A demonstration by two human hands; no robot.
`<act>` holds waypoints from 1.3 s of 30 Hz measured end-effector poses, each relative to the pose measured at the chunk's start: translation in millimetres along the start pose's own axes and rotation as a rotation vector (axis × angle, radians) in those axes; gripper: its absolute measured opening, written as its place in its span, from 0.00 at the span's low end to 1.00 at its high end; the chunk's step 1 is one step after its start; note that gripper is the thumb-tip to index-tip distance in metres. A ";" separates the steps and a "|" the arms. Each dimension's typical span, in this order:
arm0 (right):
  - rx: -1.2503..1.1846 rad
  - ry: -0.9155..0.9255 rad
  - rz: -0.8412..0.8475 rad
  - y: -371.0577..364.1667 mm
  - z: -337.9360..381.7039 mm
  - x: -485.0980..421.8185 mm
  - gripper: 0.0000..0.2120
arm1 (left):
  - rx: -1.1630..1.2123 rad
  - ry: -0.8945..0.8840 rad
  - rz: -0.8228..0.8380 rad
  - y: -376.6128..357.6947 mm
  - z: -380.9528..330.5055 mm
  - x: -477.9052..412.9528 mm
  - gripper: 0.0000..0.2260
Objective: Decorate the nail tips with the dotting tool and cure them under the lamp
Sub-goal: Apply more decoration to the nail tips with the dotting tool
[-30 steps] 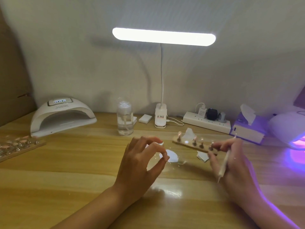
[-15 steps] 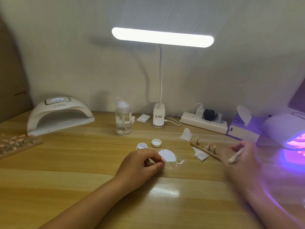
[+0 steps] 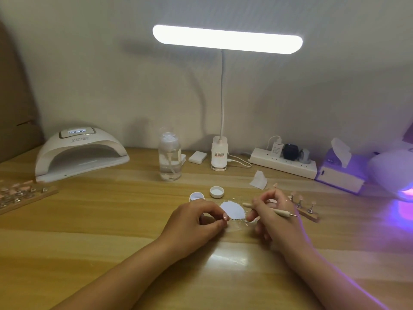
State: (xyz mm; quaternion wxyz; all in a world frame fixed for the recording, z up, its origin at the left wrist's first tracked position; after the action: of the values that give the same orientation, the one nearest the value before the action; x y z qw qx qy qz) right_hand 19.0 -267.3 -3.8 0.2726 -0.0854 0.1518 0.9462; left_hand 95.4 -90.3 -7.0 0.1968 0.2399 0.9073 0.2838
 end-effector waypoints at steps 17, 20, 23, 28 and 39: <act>0.165 -0.023 0.036 -4.1 -0.7 -0.1 0.08 | -0.092 -0.008 0.036 -0.9 -7.5 3.2 0.04; 0.226 -0.006 0.081 -9.1 0.9 1.5 0.09 | -0.092 -0.016 0.034 -0.8 -8.0 3.6 0.03; 0.214 -0.018 0.018 -3.8 0.5 -0.2 0.08 | -0.089 -0.007 0.028 -0.8 -6.5 3.0 0.02; 0.220 -0.021 0.036 -6.1 0.8 1.6 0.07 | -0.073 0.010 0.044 -2.4 -4.7 1.3 0.03; 0.248 -0.002 0.044 -5.2 5.2 4.3 0.10 | 0.097 0.083 0.065 -3.4 -5.3 -0.3 0.08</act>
State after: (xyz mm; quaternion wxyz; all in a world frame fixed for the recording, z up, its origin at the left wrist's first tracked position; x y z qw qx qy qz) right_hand 17.8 -259.4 -1.3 0.2606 -0.0468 0.2693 0.9259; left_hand 92.0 -95.1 -4.9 0.1379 0.2665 0.9191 0.2554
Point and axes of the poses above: each hand's wrist, its own x-axis away from the middle knuckle, its own y-axis out of the back of the hand, z = x × y, the point moved 6 cm from there along -x, towards the middle knuckle, and after that the axes turned 5 degrees about y, right-handed, at the moved point
